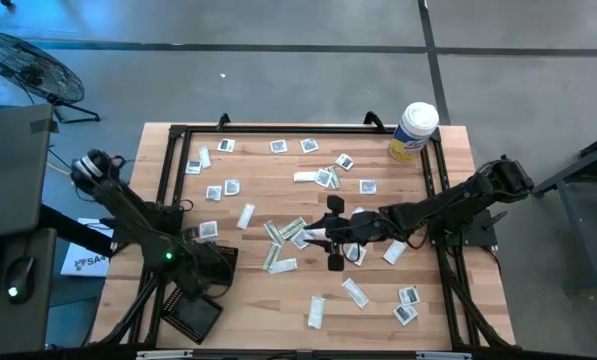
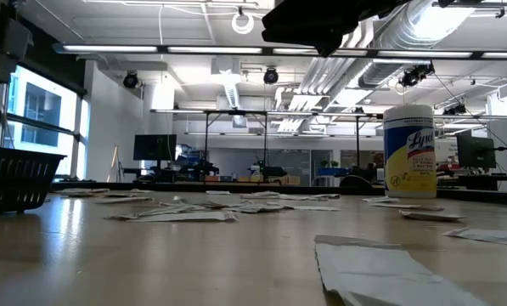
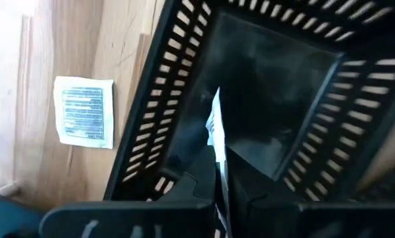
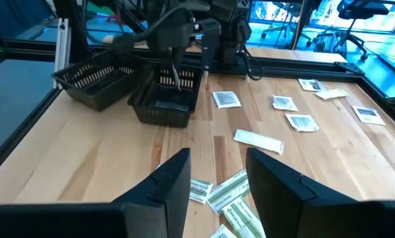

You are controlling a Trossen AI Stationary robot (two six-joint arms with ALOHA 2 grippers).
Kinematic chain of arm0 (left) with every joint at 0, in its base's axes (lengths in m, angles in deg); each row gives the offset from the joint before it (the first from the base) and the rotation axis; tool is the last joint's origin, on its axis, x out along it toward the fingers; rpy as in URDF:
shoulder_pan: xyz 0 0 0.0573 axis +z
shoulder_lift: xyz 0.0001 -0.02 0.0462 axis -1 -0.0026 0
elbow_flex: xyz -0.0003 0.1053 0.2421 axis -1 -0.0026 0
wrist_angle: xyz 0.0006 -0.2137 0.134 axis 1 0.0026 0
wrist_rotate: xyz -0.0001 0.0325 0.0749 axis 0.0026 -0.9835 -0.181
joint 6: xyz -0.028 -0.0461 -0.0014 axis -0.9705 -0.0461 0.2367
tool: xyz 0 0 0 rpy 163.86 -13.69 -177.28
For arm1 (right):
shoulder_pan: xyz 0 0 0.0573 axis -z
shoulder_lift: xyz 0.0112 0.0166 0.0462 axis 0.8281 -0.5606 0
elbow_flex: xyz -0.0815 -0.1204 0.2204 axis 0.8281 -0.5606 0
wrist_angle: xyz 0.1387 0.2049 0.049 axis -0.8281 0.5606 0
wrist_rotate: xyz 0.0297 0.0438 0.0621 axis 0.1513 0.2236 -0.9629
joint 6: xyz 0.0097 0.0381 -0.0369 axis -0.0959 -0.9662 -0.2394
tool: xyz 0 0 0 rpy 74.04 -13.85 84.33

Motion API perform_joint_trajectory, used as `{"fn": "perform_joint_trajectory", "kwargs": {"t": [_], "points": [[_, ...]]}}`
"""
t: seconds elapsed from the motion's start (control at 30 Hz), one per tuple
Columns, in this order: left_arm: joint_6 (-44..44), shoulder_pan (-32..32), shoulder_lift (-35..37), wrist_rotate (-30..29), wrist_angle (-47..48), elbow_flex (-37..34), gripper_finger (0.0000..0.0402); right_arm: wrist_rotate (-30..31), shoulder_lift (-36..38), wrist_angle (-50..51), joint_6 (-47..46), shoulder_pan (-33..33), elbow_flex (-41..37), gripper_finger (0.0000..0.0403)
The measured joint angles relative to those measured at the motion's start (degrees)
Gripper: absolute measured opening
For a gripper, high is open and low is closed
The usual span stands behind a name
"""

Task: Pick & Place First Aid Supplies
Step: Put the towelette pack into the top black bin

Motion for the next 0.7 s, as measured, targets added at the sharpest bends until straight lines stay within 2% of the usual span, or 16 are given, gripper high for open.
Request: {"fn": "perform_joint_trajectory", "kwargs": {"t": [0.17,0.33,0.5,0.7], "points": [[-0.11,0.02,-3.44,-0.95,0.1,0.0,0.0025,0.15,-0.02,0.0,0.17,0.02,0.0,0.0143],[-2.87,0.02,-3.97,-1.02,0.1,0.0,0.0048,-0.5,-0.02,-0.02,0.02,-0.23,0.0,0.0153],[-4.09,0.0,-3.97,1.23,-0.54,0.05,0.0083,-0.73,-0.04,-0.02,0.01,-0.39,0.0,0.0165],[-1.07,0.0,-3.97,1.88,-0.57,4.08,0.0105,-1.42,-0.04,-0.04,0.17,0.52,0.0,0.0168]]}}
